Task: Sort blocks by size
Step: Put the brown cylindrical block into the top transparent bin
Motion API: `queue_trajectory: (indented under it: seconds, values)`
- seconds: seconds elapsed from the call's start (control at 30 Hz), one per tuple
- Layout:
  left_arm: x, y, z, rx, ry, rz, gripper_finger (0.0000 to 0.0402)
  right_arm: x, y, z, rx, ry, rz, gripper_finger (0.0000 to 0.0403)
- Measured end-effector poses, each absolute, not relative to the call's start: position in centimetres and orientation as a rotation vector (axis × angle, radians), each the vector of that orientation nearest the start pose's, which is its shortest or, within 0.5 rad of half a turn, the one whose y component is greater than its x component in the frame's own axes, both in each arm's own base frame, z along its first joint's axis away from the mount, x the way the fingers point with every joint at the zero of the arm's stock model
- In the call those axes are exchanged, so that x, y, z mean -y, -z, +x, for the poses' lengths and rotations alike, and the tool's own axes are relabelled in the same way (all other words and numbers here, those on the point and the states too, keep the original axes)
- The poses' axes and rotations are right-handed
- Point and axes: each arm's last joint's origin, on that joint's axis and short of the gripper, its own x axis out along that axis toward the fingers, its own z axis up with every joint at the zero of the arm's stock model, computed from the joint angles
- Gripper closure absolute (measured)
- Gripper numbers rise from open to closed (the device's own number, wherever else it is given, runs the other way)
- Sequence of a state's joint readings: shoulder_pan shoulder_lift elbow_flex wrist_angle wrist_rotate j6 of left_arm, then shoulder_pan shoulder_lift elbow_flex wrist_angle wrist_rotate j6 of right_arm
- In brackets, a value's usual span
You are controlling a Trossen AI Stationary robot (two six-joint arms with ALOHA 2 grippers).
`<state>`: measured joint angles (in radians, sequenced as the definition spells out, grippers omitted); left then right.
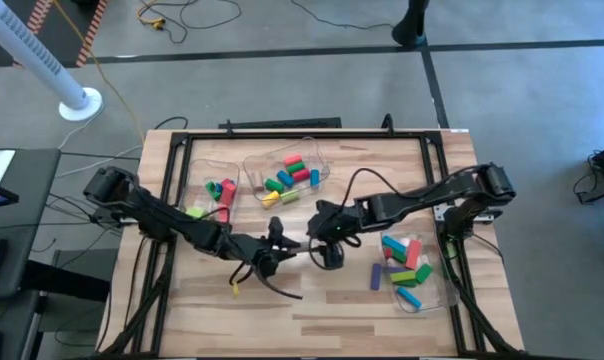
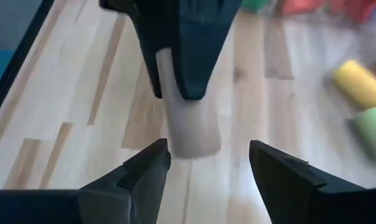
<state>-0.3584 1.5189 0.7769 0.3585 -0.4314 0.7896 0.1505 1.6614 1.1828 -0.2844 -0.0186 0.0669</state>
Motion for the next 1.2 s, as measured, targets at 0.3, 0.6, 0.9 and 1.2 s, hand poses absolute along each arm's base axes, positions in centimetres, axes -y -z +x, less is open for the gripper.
queue_trajectory:
  seconds: [0.3, 0.6, 0.9, 1.2]
  values:
    - [7.0, -23.6, 28.5, -0.441, -0.115, 0.900, 0.0270, -6.0, -26.5, 32.8, -0.799, -0.101, 0.006, 0.0148]
    - [-0.5, -25.7, 27.2, -0.508, -0.338, 0.655, 0.0270, -8.8, -25.5, 31.9, -0.894, -0.147, 0.015, 0.0148]
    - [-6.2, -24.6, 26.4, -0.585, -0.367, 0.375, 0.0270, -10.8, -25.3, 31.1, -0.910, -0.179, -0.018, 0.0148]
    - [-9.2, -24.1, 25.3, -0.617, -0.404, 0.202, 0.0270, -11.3, -25.3, 30.9, -0.910, -0.189, -0.027, 0.0148]
